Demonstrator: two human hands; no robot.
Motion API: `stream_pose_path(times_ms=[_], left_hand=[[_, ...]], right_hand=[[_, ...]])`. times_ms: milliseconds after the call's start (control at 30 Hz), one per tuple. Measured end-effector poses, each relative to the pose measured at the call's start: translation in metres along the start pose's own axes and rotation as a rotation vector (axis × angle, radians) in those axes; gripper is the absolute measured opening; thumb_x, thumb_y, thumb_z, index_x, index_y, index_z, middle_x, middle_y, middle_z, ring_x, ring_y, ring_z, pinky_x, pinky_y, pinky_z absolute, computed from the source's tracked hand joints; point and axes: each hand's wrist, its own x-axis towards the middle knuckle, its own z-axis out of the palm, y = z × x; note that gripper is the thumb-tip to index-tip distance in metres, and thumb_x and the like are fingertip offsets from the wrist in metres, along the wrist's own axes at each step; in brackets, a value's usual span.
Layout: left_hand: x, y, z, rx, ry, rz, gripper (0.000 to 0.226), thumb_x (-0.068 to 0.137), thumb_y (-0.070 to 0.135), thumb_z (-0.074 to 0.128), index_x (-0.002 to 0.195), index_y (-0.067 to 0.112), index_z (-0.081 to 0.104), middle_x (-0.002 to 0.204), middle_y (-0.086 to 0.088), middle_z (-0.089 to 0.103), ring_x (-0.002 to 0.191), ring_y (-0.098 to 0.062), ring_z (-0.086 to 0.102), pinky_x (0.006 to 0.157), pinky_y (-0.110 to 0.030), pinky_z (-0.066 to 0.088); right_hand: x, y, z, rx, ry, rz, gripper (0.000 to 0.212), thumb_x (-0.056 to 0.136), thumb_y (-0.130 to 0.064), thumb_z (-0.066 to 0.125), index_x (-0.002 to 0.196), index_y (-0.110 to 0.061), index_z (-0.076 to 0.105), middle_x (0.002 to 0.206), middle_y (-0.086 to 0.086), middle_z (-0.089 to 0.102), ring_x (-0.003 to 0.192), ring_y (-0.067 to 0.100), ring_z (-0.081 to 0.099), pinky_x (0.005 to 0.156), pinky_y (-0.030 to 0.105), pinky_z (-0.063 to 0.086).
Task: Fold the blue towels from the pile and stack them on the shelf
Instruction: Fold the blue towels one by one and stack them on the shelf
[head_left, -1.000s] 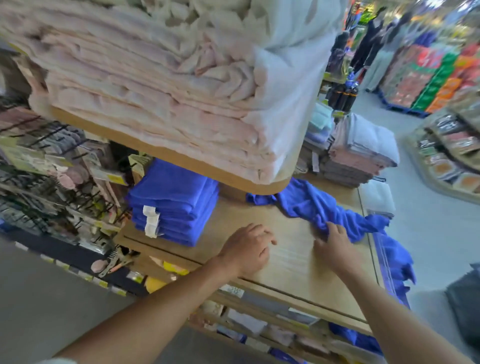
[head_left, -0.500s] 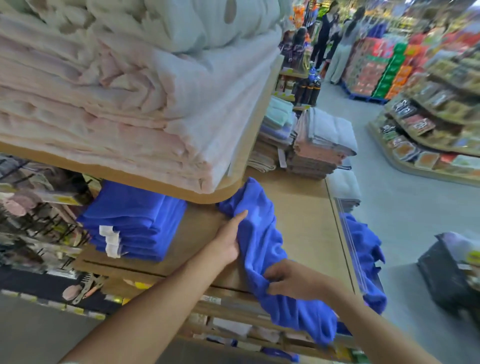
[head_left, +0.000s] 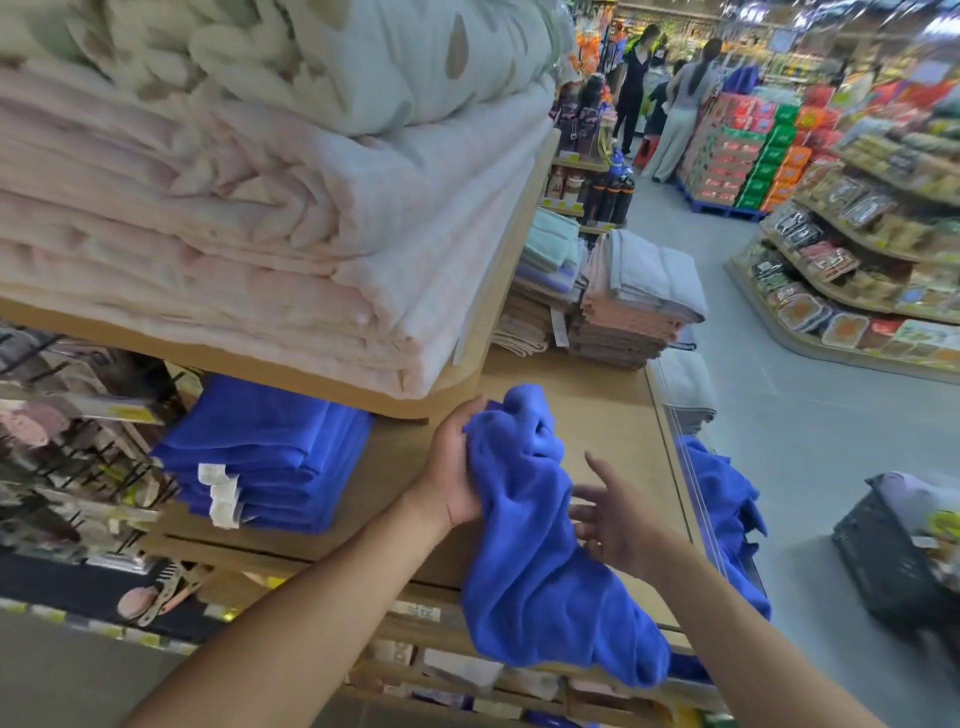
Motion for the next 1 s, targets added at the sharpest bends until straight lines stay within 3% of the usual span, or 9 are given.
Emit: stream_pose_path(times_ms=[67, 167, 333, 467, 600, 767, 867, 933, 1000], left_hand=[[-0.002, -0.003, -0.005, 0.0, -0.031, -0.055, 0.032, 0.083, 0.037, 0.065, 0.092, 0.008, 0.076, 0.095, -0.013, 0.069, 0.091, -0.023, 0.066, 0.087, -0.032, 0.052], [-0.008, -0.002, -0.003, 0.093, -0.008, -0.175, 0.044, 0.082, 0.03, 0.058, 0.113, 0.0, 0.061, 0.103, -0.019, 0.058, 0.096, -0.029, 0.059, 0.086, -0.037, 0.046], [-0.015, 0.014, -0.008, 0.353, -0.011, -0.12, 0.04, 0.099, 0.021, 0.054, 0.136, 0.008, 0.061, 0.132, -0.011, 0.066, 0.124, -0.024, 0.062, 0.102, -0.031, 0.049], [-0.014, 0.024, -0.038, 0.906, 0.341, 0.236, 0.026, 0.106, 0.019, 0.051, 0.119, 0.001, 0.065, 0.119, -0.022, 0.071, 0.117, -0.033, 0.065, 0.103, -0.044, 0.052], [-0.026, 0.034, -0.052, 1.481, 0.333, 0.184, 0.043, 0.103, 0.045, 0.052, 0.084, 0.008, 0.064, 0.072, 0.003, 0.065, 0.069, -0.016, 0.06, 0.072, -0.048, 0.05], [0.002, 0.046, -0.017, 1.145, 0.432, 0.36, 0.029, 0.106, 0.021, 0.053, 0.119, -0.001, 0.066, 0.121, -0.011, 0.069, 0.115, -0.023, 0.063, 0.105, -0.04, 0.046], [0.03, 0.058, -0.006, 0.884, 0.489, 0.236, 0.019, 0.108, 0.016, 0.047, 0.124, 0.009, 0.053, 0.119, -0.005, 0.055, 0.112, -0.023, 0.054, 0.095, -0.032, 0.054], [0.041, 0.057, -0.015, 1.046, 0.453, 0.237, 0.033, 0.105, 0.006, 0.05, 0.137, 0.0, 0.047, 0.133, -0.013, 0.051, 0.126, -0.027, 0.05, 0.107, -0.035, 0.047], [0.04, 0.049, -0.035, 1.393, 0.463, 0.23, 0.053, 0.098, 0.009, 0.061, 0.146, -0.002, 0.041, 0.149, -0.021, 0.046, 0.139, -0.031, 0.044, 0.117, -0.039, 0.034]], right_hand=[[-0.002, -0.001, 0.005, 0.157, -0.19, -0.035, 0.06, 0.083, -0.07, 0.059, 0.102, -0.016, 0.075, 0.071, 0.002, 0.06, 0.051, 0.015, 0.045, 0.049, 0.026, 0.032], [-0.007, -0.005, 0.013, 0.337, -0.331, -0.135, 0.045, 0.088, -0.056, 0.06, 0.108, -0.017, 0.07, 0.072, -0.002, 0.058, 0.049, 0.009, 0.037, 0.054, 0.023, 0.02], [-0.017, -0.027, 0.002, 0.361, 0.037, -0.411, 0.015, 0.087, -0.027, 0.069, 0.091, -0.014, 0.074, 0.054, -0.005, 0.052, 0.046, 0.007, 0.049, 0.042, 0.018, 0.039], [-0.032, -0.062, -0.033, 0.282, 0.417, -0.71, 0.016, 0.096, -0.009, 0.061, 0.088, -0.022, 0.057, 0.06, -0.004, 0.038, 0.041, 0.005, 0.034, 0.039, 0.018, 0.032], [-0.049, -0.099, -0.04, 0.105, 0.531, -0.862, 0.014, 0.103, -0.021, 0.058, 0.09, -0.018, 0.058, 0.063, 0.001, 0.053, 0.04, 0.008, 0.051, 0.04, 0.019, 0.044], [-0.035, -0.165, -0.026, 0.209, 0.407, -0.906, 0.008, 0.103, -0.02, 0.058, 0.105, -0.012, 0.061, 0.093, 0.01, 0.069, 0.066, 0.019, 0.073, 0.063, 0.027, 0.06], [-0.008, -0.197, -0.02, -0.213, 0.44, -0.984, 0.031, 0.099, -0.019, 0.066, 0.127, -0.01, 0.057, 0.125, 0.015, 0.066, 0.099, 0.005, 0.07, 0.085, 0.023, 0.055], [0.009, -0.195, -0.018, -0.693, 0.529, -0.862, 0.068, 0.093, -0.024, 0.074, 0.15, -0.01, 0.04, 0.155, 0.013, 0.043, 0.13, 0.008, 0.054, 0.106, 0.029, 0.046], [0.019, -0.175, -0.016, -0.931, 0.564, -0.771, 0.069, 0.089, -0.022, 0.076, 0.147, -0.006, 0.043, 0.151, 0.014, 0.046, 0.131, 0.027, 0.053, 0.11, 0.044, 0.044]])
